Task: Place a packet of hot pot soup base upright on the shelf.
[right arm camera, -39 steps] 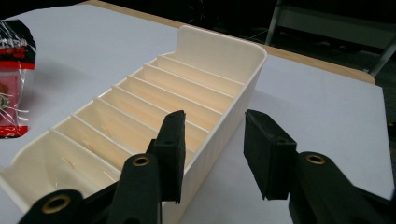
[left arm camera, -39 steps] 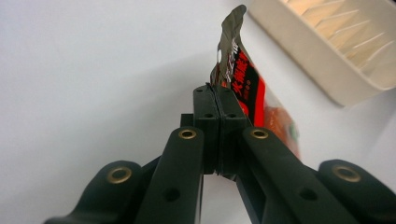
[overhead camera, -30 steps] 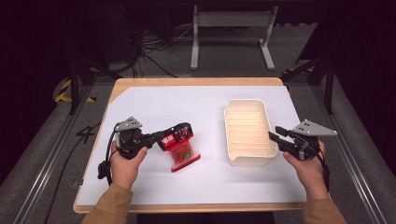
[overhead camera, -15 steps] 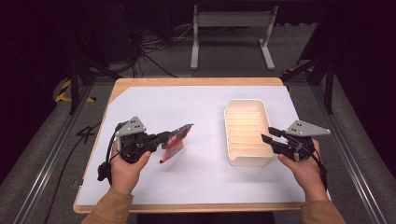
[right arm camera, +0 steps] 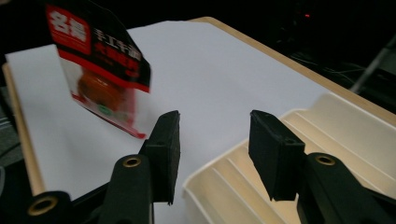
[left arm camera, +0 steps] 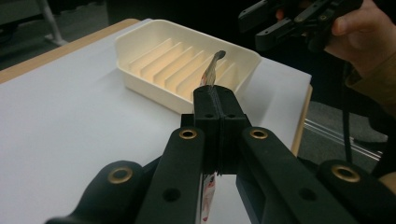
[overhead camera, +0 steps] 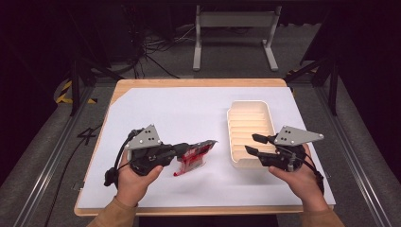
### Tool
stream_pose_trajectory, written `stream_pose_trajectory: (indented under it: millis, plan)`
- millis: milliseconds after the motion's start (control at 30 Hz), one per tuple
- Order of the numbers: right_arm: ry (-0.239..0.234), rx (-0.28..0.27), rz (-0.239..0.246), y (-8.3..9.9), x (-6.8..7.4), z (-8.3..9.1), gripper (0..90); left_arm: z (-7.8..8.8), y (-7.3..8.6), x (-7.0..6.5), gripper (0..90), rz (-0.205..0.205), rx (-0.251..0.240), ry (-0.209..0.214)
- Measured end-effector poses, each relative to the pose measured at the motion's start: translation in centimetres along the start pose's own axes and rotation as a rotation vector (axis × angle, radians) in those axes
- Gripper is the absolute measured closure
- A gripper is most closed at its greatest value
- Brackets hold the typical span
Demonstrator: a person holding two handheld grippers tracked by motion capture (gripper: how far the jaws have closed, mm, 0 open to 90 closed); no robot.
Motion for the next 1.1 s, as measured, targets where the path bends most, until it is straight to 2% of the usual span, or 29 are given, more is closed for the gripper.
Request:
stream_pose_trajectory:
  millis: [133,200,300,467,600,667,800,900,967,1100]
  plan:
    - [-0.063,-0.008,0.017,-0.7,1.8,-0.4,53.2,-0.2,-0.5,-1.3,89.9,-0.026,-0.005,0.043]
    - [-0.083,-0.008,0.026,-0.8,2.4,-0.6,52.9,-0.3,-0.6,-1.9,89.9,-0.027,-0.010,0.065]
    - [-0.109,0.006,0.042,-0.8,3.2,-1.1,52.5,-0.6,-0.8,-2.7,89.8,-0.054,-0.004,0.088]
    - [-0.201,0.044,0.067,0.0,4.6,-2.4,54.3,-1.3,-0.6,-3.3,89.8,-0.072,0.014,0.107]
    - [-0.253,0.033,0.079,-0.1,5.5,-2.8,57.2,-1.6,-0.4,-3.5,89.8,-0.080,0.023,0.112]
    - [-0.258,0.042,0.084,0.0,5.7,-3.1,59.9,-1.7,-0.4,-3.7,89.8,-0.082,0.024,0.117]
    - [-0.261,0.042,0.077,0.2,5.8,-3.5,71.3,-1.9,-0.4,-4.0,89.7,-0.097,0.024,0.120]
    - [-0.257,0.039,0.085,0.2,5.7,-3.5,75.1,-1.9,-0.4,-4.1,89.6,-0.113,0.025,0.107]
    - [-0.254,0.029,0.085,0.1,5.7,-3.3,82.0,-1.8,-0.5,-4.0,89.4,-0.106,0.018,0.104]
    - [-0.233,0.002,0.083,-0.3,5.5,-3.0,87.5,-1.8,-0.4,-3.6,87.7,-0.097,0.013,0.090]
Point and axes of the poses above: each handheld gripper's, and its own axes: z roughly backward along the jaws, y roughly out of its underside, x roughly to its left, the point moved 8 cm from there along -z, roughly forward along the jaws, and after that the axes turned 2 degrees about -z, right-handed, at the moved point
